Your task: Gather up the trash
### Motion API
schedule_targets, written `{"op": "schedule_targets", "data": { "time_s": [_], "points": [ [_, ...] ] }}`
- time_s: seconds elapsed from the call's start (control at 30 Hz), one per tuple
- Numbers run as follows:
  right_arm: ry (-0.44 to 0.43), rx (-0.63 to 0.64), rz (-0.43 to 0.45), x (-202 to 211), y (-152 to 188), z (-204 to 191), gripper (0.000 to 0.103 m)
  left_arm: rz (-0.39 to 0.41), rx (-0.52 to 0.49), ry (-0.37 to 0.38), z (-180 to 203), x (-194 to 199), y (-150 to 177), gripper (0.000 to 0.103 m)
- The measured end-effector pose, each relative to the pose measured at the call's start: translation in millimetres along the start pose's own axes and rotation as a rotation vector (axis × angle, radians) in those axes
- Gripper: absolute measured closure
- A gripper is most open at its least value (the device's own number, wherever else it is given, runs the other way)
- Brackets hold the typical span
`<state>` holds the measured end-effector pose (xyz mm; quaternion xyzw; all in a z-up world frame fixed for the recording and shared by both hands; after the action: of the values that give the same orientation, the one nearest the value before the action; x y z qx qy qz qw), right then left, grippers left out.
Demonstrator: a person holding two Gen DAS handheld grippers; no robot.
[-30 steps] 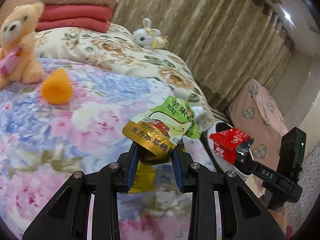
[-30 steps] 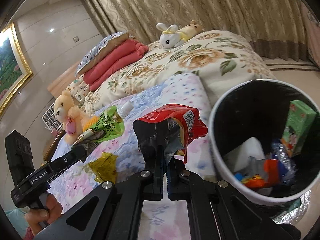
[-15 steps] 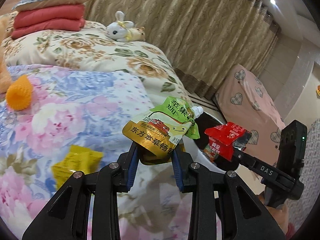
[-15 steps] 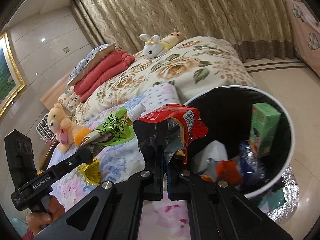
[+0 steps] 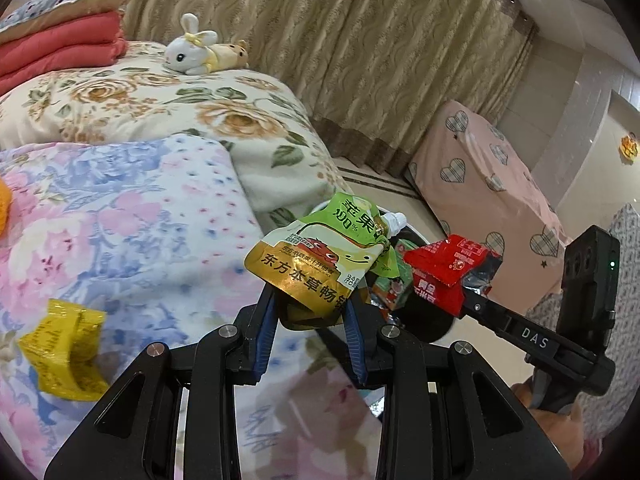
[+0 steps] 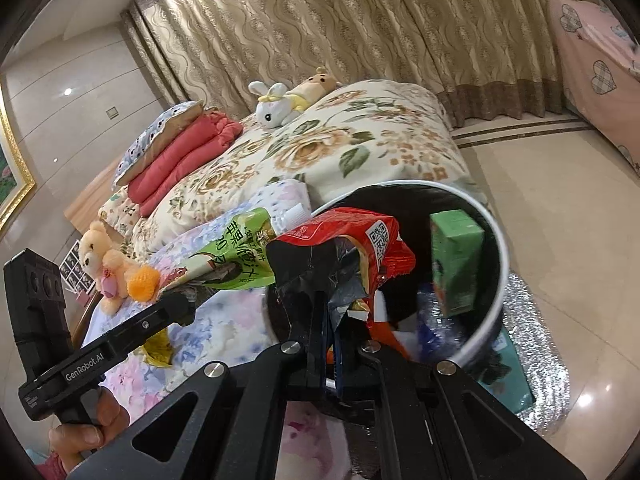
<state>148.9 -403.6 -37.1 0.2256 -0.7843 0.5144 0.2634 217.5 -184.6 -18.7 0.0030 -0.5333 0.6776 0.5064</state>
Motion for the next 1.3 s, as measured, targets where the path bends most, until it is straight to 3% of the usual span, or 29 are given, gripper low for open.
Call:
{"op": "schedule_targets", "data": {
  "time_s": [0.43, 1.3],
  "points": [
    [0.020, -0.017, 0.002, 3.9, -4.1, 23.5, 0.101, -0.032, -0.038, 0.016, 26.3, -24.3, -1.1, 0.074],
    [0.032, 0.013, -0.038, -14.2, -10.8, 26.5, 0.100, -0.071, -0.068, -0.013, 33.1, -42.0, -6.6, 0.074]
  ]
}}
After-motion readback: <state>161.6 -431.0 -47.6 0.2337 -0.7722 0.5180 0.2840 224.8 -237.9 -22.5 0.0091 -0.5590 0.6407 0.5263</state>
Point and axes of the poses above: each gripper's, at about its wrist camera, not at the fingertips, and x roughly against the way its jaws point, z to its right, y to its underside, the point moved 2 cm from there along -x, roughly the way its jaws point, and after that the axes turned 8 degrees about y, right-handed, at the moved point
